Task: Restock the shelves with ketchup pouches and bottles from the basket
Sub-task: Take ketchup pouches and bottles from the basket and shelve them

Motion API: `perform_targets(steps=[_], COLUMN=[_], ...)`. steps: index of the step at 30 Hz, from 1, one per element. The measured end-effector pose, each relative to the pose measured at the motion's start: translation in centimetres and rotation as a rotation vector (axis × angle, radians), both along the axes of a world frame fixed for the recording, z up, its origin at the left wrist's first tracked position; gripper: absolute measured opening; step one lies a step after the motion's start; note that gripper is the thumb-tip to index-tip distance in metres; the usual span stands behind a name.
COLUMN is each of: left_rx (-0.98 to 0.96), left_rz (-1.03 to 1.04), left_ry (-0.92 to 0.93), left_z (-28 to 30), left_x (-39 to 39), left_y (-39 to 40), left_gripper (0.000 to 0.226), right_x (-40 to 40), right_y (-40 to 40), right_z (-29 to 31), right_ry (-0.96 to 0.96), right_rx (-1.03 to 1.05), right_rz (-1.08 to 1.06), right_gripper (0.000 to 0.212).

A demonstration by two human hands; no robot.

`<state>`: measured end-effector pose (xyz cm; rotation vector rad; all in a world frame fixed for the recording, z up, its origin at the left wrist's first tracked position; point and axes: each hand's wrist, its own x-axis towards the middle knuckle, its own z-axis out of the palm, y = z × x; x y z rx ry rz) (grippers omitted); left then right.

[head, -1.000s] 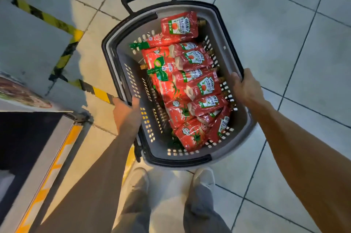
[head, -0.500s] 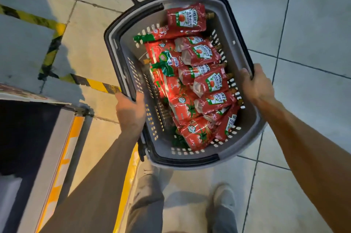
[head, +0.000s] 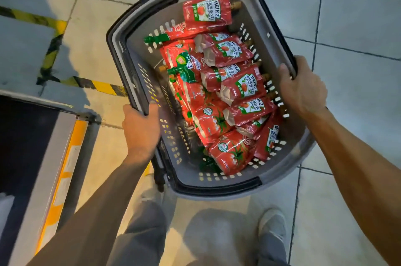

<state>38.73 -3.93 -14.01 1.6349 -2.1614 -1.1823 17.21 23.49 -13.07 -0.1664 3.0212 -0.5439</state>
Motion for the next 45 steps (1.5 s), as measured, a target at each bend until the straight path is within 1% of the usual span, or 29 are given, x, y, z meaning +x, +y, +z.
perform_targets(steps=[5,9,12,15,17,18,20,21,25,32,38,45], left_rx=[-0.062,-0.066,-0.093,-0.117,-0.128,-0.119,-0.098,-0.096,-0.086,-0.074,-0.032,0.014], left_rz=[-0.043,-0.094,-0.103,-0.093,-0.098,-0.105,-0.095,-0.093,-0.103,-0.105,-0.073,-0.023], left_ry=[0.067,0.119,0.111,0.109,0.106,0.11,0.111,0.101,0.092,0.084,0.1,0.117], left_z=[-1.6,-1.7,-1.7,-1.9,-1.8,-1.6,-1.1,-0.9,-0.5,0.0,0.0,0.4], left_x=[0.7,0.4,0.6,0.4,0.4,0.4,0.3,0.4,0.5,1.7,5.9,11.0], left_y=[-0.8,-1.0,-1.0,-1.0,-0.8,-0.7,-0.4,-0.2,0.0,2.0,5.8,11.2], left_gripper=[0.042,0.037,0.036,0.032,0.032,0.035,0.052,0.055,0.053,0.049,0.05,0.055], right_x=[0.2,0.2,0.4,0.5,0.8,1.0,1.2,1.5,1.9,3.1,5.8,8.3], right_y=[0.5,0.7,0.8,1.0,1.1,1.0,1.0,1.1,1.3,2.8,6.1,9.5], right_z=[-1.3,-1.9,-1.9,-2.1,-2.1,-2.0,-1.4,-1.2,-0.7,-0.7,-1.2,-1.7], right_ry=[0.163,0.224,0.248,0.285,0.284,0.275,0.248,0.229,0.199,0.176,0.154,0.112], right_rx=[0.084,0.107,0.101,0.094,0.076,0.074,0.088,0.086,0.045,0.05,0.064,0.078], right_rz=[0.021,0.056,0.041,0.051,0.046,0.045,0.05,0.057,0.081,0.083,0.084,0.091], right_gripper=[0.058,0.062,0.061,0.056,0.053,0.051,0.05,0.049,0.045,0.044,0.048,0.037])
